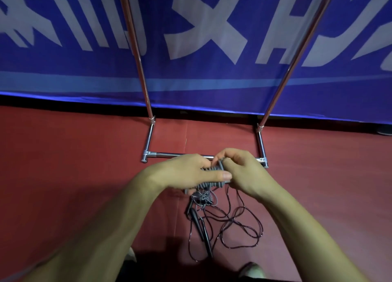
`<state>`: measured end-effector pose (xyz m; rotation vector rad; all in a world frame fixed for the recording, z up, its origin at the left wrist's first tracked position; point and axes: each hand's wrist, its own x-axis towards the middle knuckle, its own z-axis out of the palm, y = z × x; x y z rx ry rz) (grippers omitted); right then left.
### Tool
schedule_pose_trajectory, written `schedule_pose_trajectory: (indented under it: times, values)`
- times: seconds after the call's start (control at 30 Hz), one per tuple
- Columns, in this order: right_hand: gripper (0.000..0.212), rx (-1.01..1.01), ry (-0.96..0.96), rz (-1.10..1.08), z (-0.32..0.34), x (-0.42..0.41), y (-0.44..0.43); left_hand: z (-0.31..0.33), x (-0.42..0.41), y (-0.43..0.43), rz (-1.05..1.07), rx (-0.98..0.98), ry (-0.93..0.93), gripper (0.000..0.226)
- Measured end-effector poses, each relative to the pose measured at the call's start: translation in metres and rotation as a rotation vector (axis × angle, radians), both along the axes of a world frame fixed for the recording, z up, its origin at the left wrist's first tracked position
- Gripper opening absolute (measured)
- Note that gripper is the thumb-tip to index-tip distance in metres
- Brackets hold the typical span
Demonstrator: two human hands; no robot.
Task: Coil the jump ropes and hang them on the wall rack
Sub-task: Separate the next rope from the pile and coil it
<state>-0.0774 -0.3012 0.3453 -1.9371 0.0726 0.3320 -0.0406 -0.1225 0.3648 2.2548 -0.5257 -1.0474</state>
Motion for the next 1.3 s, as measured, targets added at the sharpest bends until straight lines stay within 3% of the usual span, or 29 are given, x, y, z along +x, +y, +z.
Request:
schedule_pose_trajectory:
  times: [0.17, 0.33, 0.47, 0.57, 0.63, 0.77, 0.8, 0.87, 0.93, 1.0, 1.13, 1.3]
  values:
    - [0.017, 0.294, 0.301, 0.058, 0.004, 0.002, -0.013, 0.000, 0.000, 0.008, 0.003, -0.081, -0.061, 0.065]
    - [0.031, 0.452, 0.341, 0.100, 0.008, 0.005, -0.025, -0.001, 0.008, 0.017, 0.079, -0.248, -0.047, 0.059]
    - [0.008, 0.115, 0.178, 0.193, 0.009, 0.000, -0.015, -0.001, 0.014, 0.018, 0.236, -0.421, -0.053, 0.034]
    - [0.017, -0.371, 0.024, 0.181, -0.008, -0.001, 0.000, -0.008, 0.016, 0.016, 0.318, -0.429, -0.106, 0.034]
    - [0.023, -0.573, -0.015, 0.118, -0.018, 0.000, 0.006, -0.015, 0.016, 0.012, 0.350, -0.421, -0.103, 0.033]
    - [0.016, -0.515, -0.027, 0.035, -0.023, 0.005, 0.003, -0.018, 0.018, 0.009, 0.461, -0.517, 0.006, 0.031]
    - [0.011, -0.523, -0.039, 0.053, -0.024, 0.005, 0.001, -0.018, 0.019, 0.009, 0.472, -0.521, 0.021, 0.033]
    - [0.020, -0.600, -0.064, 0.079, -0.029, 0.006, -0.006, -0.019, 0.020, 0.010, 0.466, -0.487, 0.008, 0.049]
    - [0.019, -0.523, -0.144, 0.089, -0.027, 0.007, -0.012, -0.021, 0.020, 0.010, 0.479, -0.462, -0.025, 0.056]
    - [0.011, -0.315, -0.168, 0.117, -0.019, 0.006, -0.013, -0.020, 0.022, 0.010, 0.526, -0.488, -0.063, 0.039]
    - [0.002, 0.086, -0.011, 0.050, -0.009, 0.007, -0.009, -0.014, 0.026, 0.013, 0.625, -0.504, -0.129, 0.023]
    - [0.026, 0.314, 0.253, -0.052, -0.006, 0.008, -0.014, -0.013, 0.026, 0.016, 0.640, -0.483, -0.137, 0.021]
